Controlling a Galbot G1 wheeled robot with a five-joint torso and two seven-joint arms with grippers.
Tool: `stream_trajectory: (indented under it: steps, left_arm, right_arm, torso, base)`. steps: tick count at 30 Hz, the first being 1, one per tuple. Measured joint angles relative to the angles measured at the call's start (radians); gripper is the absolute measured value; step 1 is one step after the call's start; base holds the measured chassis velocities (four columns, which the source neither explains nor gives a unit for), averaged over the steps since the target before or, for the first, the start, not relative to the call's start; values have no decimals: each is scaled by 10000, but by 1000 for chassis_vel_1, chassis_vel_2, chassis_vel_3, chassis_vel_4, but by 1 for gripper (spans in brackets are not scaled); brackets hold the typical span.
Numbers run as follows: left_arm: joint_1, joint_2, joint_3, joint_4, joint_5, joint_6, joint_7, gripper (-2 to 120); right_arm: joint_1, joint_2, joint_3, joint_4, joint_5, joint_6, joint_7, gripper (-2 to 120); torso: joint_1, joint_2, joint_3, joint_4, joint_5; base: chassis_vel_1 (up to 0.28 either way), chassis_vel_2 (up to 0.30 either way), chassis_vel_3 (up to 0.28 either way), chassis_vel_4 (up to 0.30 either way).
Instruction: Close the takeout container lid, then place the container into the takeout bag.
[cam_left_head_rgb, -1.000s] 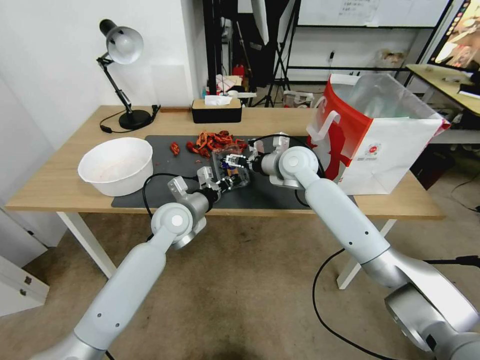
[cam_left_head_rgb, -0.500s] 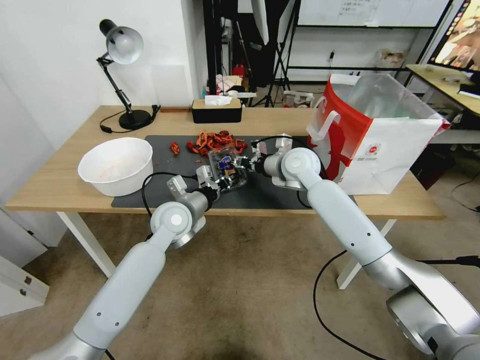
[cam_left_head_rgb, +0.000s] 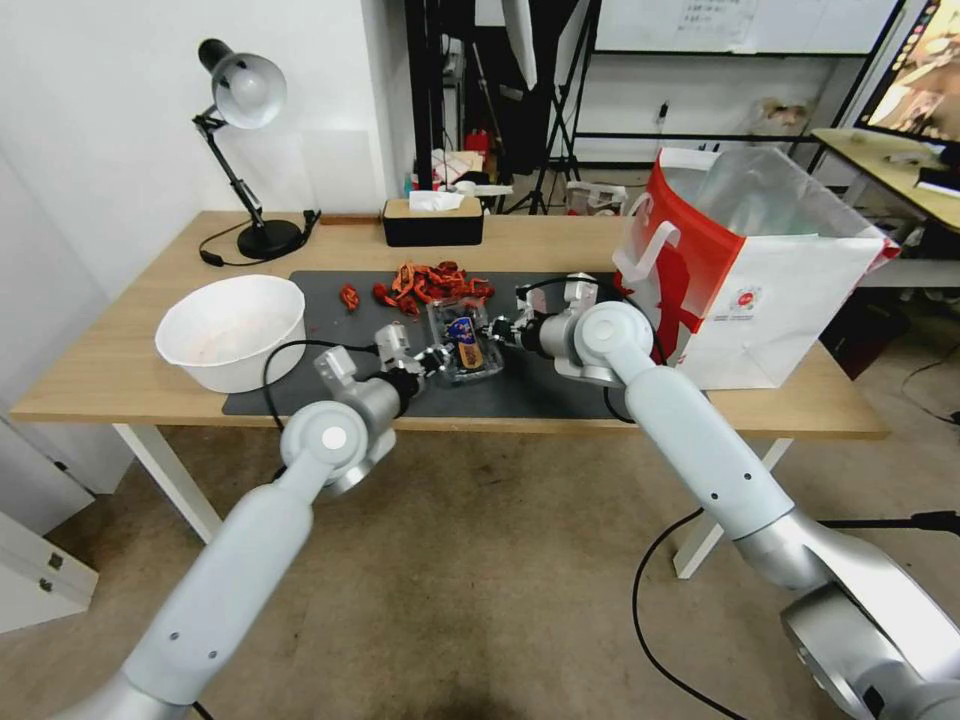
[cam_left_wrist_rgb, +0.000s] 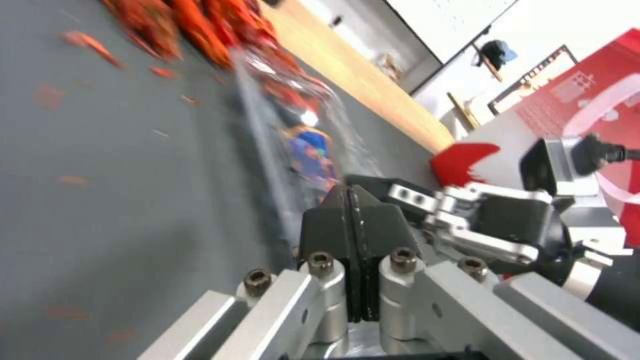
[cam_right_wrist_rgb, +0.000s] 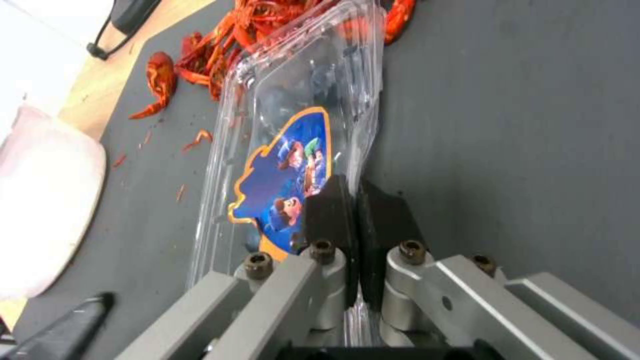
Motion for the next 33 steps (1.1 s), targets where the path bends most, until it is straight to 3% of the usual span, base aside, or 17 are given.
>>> stream_trajectory:
  steps: [4, 7, 8, 11, 13, 16, 20, 26, 28, 33]
  left_arm:
    - [594, 407, -389, -466, 437, -131, 277, 0]
    - [1545, 866, -727, -1062, 1737, -582, 877, 0]
    - [1545, 866, -727, -1062, 1737, -582, 877, 0]
    - [2511, 1135, -983, -1477, 3375, -1127, 1421, 0]
    - [2668, 1176, -982, -1542, 3724, -1291, 1532, 0]
    - [2997, 1217, -882, -1634, 4633, -1724, 1741, 13]
    - [3424, 1318, -950, -1666, 5390, -2163, 1816, 24]
    - [3813, 1492, -1078, -1577, 6398, -2780, 1821, 43]
    - [4205, 1504, -1224, -1528, 7285, -3260, 1711, 54]
    - [4793, 1446, -1449, -1531, 8278, -3641, 1430, 71]
  right_arm:
    - [-26, -25, 81, 38, 40, 0, -5, 0]
    - [-46, -35, 168, 83, 125, 0, -12, 0]
    - [-46, -35, 168, 83, 125, 0, -12, 0]
    - [-157, -73, 332, 223, 223, 0, 10, 0]
    - [-329, -186, 490, 411, 307, 0, 80, 0]
    - [-791, -483, 1017, 770, 501, 0, 262, 0]
    - [-987, -505, 1313, 850, 598, 5, 170, 0]
    - [-1229, -562, 1681, 1025, 709, 7, -23, 0]
    - [-1273, -561, 1804, 1088, 805, 8, -56, 0]
    - [-1371, -595, 2056, 1323, 1021, 13, -76, 0]
  torso:
    - [0, 0, 0, -1, 0]
    - [0, 0, 0, -1, 0]
    - [0, 0, 0, -1, 0]
    - [-1, 0, 0, 9, 0]
    - [-1, 0, -1, 11, 1]
    - [0, 0, 0, -16, 0]
    - [-1, 0, 0, 2, 3]
    - [-1, 0, 0, 0, 2]
    - [-1, -2, 0, -2, 1]
    - [-1, -2, 1, -2, -1]
  base:
    - [0, 0, 0, 0]
    - [0, 0, 0, 0]
    - [0, 0, 0, 0]
    - [0, 0, 0, 0]
    - [0, 0, 0, 0]
    - [0, 0, 0, 0]
    - [0, 0, 0, 0]
    - [0, 0, 0, 0]
    - [0, 0, 0, 0]
    - [0, 0, 0, 0]
